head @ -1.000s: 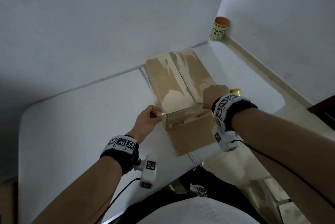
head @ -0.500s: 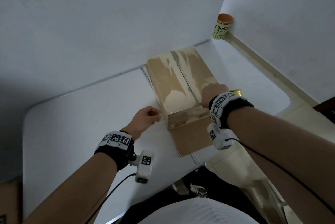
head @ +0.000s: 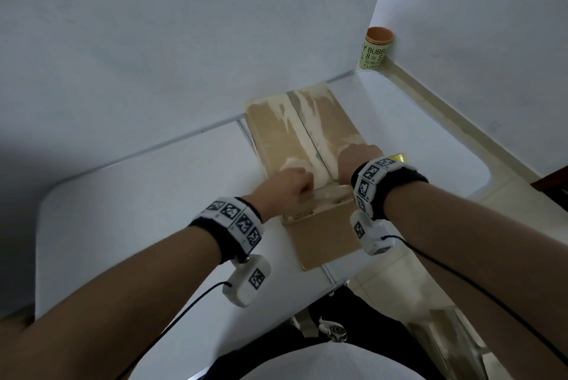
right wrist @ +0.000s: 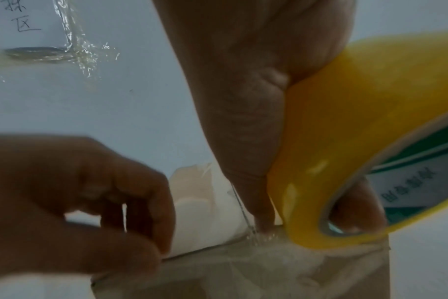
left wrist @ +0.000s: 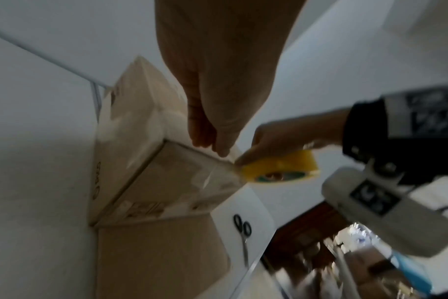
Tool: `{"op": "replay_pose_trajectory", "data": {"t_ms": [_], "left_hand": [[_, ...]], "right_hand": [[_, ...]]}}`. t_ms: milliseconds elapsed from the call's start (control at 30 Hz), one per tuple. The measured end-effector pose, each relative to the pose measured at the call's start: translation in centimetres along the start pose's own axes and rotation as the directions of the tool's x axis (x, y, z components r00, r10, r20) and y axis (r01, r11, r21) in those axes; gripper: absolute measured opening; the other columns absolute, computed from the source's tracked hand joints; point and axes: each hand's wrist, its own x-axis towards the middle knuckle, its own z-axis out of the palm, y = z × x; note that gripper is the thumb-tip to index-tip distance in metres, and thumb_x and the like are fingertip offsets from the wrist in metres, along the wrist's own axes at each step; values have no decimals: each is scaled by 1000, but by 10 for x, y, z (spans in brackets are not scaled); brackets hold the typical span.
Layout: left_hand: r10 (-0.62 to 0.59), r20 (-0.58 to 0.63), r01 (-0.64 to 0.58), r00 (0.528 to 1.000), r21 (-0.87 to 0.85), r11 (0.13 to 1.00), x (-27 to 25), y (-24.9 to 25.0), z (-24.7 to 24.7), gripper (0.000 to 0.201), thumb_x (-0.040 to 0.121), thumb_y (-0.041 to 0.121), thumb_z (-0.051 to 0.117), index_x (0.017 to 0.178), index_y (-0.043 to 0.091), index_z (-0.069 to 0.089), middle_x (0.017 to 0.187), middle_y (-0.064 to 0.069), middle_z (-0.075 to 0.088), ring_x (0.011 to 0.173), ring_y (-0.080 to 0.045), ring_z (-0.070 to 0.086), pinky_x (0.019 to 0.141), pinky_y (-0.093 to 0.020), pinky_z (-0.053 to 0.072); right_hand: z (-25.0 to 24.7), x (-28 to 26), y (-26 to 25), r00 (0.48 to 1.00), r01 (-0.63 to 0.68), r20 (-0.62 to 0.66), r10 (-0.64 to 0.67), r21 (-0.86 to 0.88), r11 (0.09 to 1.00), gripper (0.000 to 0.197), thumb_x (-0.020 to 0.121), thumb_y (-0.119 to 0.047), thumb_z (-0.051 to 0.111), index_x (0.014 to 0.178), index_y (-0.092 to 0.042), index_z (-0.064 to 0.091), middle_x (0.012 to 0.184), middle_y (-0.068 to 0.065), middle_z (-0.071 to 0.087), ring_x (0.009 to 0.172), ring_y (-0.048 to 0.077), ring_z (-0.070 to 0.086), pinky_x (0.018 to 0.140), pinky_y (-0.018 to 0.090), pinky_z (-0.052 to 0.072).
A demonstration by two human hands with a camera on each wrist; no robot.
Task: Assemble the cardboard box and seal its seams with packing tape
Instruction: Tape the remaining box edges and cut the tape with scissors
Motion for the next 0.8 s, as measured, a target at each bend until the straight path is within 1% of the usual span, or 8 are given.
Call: {"op": "replay_pose_trajectory", "data": {"t_ms": [67, 167, 333, 433, 500, 533, 633, 800], "left_hand": [[-47, 77, 38, 996, 108, 993, 12, 2, 7, 17, 93, 19, 50, 96, 3, 54, 92, -10, 52, 77, -21, 47, 68, -33, 40], [-106, 87, 83, 990, 234, 969, 25, 4, 12, 13, 92, 17, 48, 99, 6, 50, 95, -11, 52, 76, -22, 45, 63, -32, 34], [-167, 103, 130, 981, 294, 947, 34, 6, 18, 18, 92, 19, 51, 106, 7, 50, 100, -11, 52, 91, -29, 55, 65, -34, 38], [-180, 94, 143, 979, 307, 941, 39, 7, 20, 21, 93, 28, 52, 101, 9, 50, 90, -7, 50, 88, -28, 57, 63, -34, 38], [-186, 81, 148, 979, 343, 928, 43, 10, 20, 22, 94, 28, 51, 103, 8, 53, 93, -8, 55, 89, -28, 59, 64, -32, 39], [-187, 74, 148, 980, 363, 920, 45, 12, 21, 21, 95, 26, 50, 105, 8, 54, 97, -10, 58, 91, -29, 59, 65, -32, 39], [-198, 55, 162, 979, 382, 910, 45, 17, 26, 20, 96, 19, 45, 110, 8, 53, 104, -11, 59, 94, -30, 60, 65, -33, 38], [-198, 99, 157, 975, 320, 934, 39, 0, 23, 21, 93, 21, 53, 110, 10, 46, 107, -11, 54, 94, -31, 57, 65, -35, 39]], "right_hand": [[-3, 0, 4, 999, 4, 49, -5, 32, 999, 35, 83, -33, 63, 111, -13, 65, 118, 11, 64, 110, 31, 60, 74, 33, 40], [-10, 2, 10, 990, -1, 141, -7, 62, 998, 42, 77, -38, 70, 112, -15, 66, 121, 11, 63, 113, 32, 59, 79, 35, 43], [-27, 0, 13, 951, -3, 310, -6, 29, 1000, 52, 91, -44, 57, 125, -6, 56, 126, 12, 58, 115, 28, 56, 84, 33, 41], [-29, -4, 16, 951, 21, 308, -27, 25, 999, 51, 93, -44, 54, 123, -3, 55, 119, 12, 58, 105, 26, 57, 80, 31, 41], [-26, -4, 15, 959, 43, 279, -44, 11, 999, 43, 92, -43, 55, 113, -5, 58, 109, 11, 58, 86, 23, 57, 71, 29, 42], [-22, -3, 15, 968, 61, 245, -60, 5, 998, 38, 90, -42, 60, 109, -9, 60, 108, 11, 58, 86, 23, 59, 70, 29, 44], [-12, -1, 15, 989, 66, 124, -76, 80, 995, 42, 76, -39, 72, 109, -14, 66, 114, 11, 64, 107, 32, 61, 81, 38, 47], [-9, 1, 14, 993, 19, 115, -39, 174, 985, 47, 73, -38, 74, 112, -15, 66, 118, 11, 64, 110, 32, 60, 82, 37, 46]]}}
